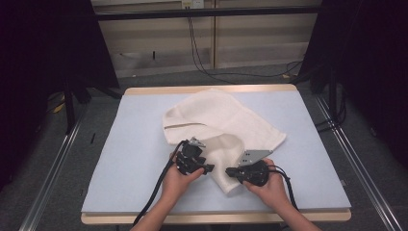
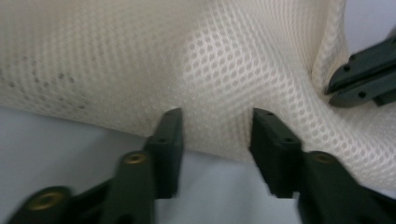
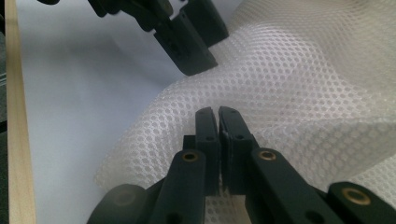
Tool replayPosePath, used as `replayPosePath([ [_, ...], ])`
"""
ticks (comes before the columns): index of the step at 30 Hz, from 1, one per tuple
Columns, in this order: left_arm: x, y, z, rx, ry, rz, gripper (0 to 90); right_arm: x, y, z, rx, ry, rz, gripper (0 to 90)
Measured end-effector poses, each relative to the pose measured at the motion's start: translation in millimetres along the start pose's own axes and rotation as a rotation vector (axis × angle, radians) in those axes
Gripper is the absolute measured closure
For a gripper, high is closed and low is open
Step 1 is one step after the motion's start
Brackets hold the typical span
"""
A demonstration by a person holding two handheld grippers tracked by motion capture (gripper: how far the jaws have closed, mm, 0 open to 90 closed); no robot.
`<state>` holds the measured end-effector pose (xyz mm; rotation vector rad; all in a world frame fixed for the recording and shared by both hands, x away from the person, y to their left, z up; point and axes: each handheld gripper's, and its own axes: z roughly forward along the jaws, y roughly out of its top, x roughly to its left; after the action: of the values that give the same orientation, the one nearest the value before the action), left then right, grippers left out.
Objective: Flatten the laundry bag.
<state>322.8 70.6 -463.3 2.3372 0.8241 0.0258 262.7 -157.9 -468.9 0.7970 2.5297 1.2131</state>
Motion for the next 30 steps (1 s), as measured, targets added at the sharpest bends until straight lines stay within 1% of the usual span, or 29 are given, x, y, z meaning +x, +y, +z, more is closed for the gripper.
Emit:
replayPosePath([
  [1,-1.5,-0.3,1.5,0.003,0.014,0.006,63.3,0.3,0.1,0.3,0.000,0.002,0.001,86.6],
  [2,-2.0,-0.4,1.9,-0.001,0.017,0.004,68.5,0.3,0.1,0.4,-0.001,0.002,0.000,86.2],
  [3,-1.2,-0.2,1.6,0.006,0.008,0.003,74.0,-0.1,0.1,0.2,-0.005,0.000,0.001,85.7],
  [5,-1.0,-0.3,1.8,0.005,0.009,0.001,83.9,-0.5,0.1,-1.2,-0.008,-0.002,0.013,83.2],
  [6,-1.0,-0.6,2.3,0.010,-0.003,-0.008,90.0,-1.0,0.3,-2.2,-0.014,0.001,0.027,80.4],
  [7,-0.8,-0.8,2.6,0.011,-0.004,-0.003,90.0,-1.7,0.4,-3.1,-0.018,-0.002,0.039,76.2],
  [9,-0.1,-1.0,2.2,0.010,-0.004,-0.007,90.0,-4.4,0.5,-6.6,-0.025,-0.015,0.062,69.4],
  [10,1.4,-1.1,2.4,0.010,-0.015,-0.020,90.0,-6.3,0.7,-9.0,-0.027,-0.020,0.070,65.0],
  [11,1.4,-1.1,2.4,0.010,-0.015,-0.020,90.0,-6.3,0.7,-9.0,-0.027,-0.020,0.070,65.0],
  [12,2.8,-0.8,2.5,0.019,-0.015,-0.010,90.0,-11.5,1.2,-15.1,-0.025,-0.036,0.106,55.0],
  [13,1.9,-0.9,3.4,0.009,-0.015,-0.029,90.0,-14.6,1.1,-19.0,-0.031,-0.040,0.122,54.7],
  [14,2.1,-0.8,3.9,0.009,-0.017,-0.030,90.0,-17.5,0.7,-23.6,-0.040,-0.054,0.127,54.4],
  [16,1.8,-0.4,4.0,0.011,-0.014,-0.028,90.0,-22.1,0.9,-32.5,-0.045,-0.081,0.132,50.9],
  [17,1.8,-0.4,4.0,0.011,-0.014,-0.028,90.0,-22.1,0.9,-32.5,-0.045,-0.081,0.132,50.9],
  [18,1.8,-0.6,4.1,0.011,-0.010,-0.027,90.0,-27.0,0.8,-41.2,-0.066,-0.092,0.147,50.7],
  [19,1.9,-0.7,4.1,0.015,-0.003,-0.026,90.0,-29.5,0.5,-45.3,-0.067,-0.098,0.151,52.4],
  [20,2.0,-1.2,4.0,0.015,0.002,-0.031,90.0,-32.2,-0.2,-49.1,-0.079,-0.098,0.166,55.4],
  [21,2.0,-1.2,4.0,0.015,0.002,-0.031,90.0,-32.2,-0.2,-49.1,-0.079,-0.098,0.166,55.4],
  [22,2.9,-1.6,4.1,0.012,-0.003,-0.031,90.0,-35.6,-1.4,-52.6,-0.086,-0.097,0.172,61.4],
  [23,5.0,-2.0,3.0,0.025,-0.009,-0.011,90.0,-41.1,-4.1,-59.0,-0.103,-0.104,0.182,68.7],
  [24,4.9,-2.1,3.0,0.024,-0.009,-0.010,90.0,-43.8,-5.5,-61.4,-0.108,-0.098,0.186,74.8],
  [26,5.0,-2.0,2.9,0.025,-0.008,-0.009,90.0,-49.0,-8.5,-65.8,-0.116,-0.105,0.201,83.3],
  [28,5.2,-2.3,3.2,0.021,-0.009,-0.012,90.0,-54.3,-11.0,-69.1,-0.123,-0.114,0.213,87.6],
  [29,5.4,-2.2,2.8,0.025,-0.011,-0.010,90.0,-56.9,-12.2,-70.5,-0.123,-0.126,0.217,88.6],
  [30,5.1,-2.2,2.6,0.028,-0.009,-0.010,90.0,-58.9,-13.2,-70.7,-0.112,-0.149,0.214,88.8],
])
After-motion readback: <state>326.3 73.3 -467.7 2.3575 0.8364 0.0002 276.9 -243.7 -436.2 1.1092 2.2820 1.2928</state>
